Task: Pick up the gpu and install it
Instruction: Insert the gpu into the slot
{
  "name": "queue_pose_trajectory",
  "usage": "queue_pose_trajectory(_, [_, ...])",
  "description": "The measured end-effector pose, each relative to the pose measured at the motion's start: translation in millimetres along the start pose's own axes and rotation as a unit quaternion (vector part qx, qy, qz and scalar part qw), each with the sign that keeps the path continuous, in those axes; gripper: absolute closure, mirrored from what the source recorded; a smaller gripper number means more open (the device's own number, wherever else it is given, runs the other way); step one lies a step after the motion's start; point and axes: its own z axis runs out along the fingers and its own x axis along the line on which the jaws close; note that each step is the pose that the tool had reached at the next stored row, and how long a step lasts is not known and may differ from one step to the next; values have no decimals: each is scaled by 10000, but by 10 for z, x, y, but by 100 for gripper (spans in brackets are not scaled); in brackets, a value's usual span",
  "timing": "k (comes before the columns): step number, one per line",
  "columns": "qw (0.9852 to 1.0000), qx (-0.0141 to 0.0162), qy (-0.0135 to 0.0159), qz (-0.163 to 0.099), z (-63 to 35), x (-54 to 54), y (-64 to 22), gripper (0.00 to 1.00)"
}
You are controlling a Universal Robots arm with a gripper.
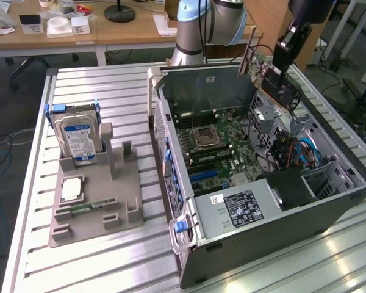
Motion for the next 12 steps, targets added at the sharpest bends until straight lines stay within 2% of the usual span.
queue_pose_trajectory(3, [9997,-6,14,-256,3,0,0,73])
queue_pose_trajectory(6, [9987,-11,28,-505,5,0,0,73])
queue_pose_trajectory(9, [9970,-17,42,-773,8,0,0,73])
queue_pose_trajectory(12, [9945,-24,57,-1048,12,0,-1,73])
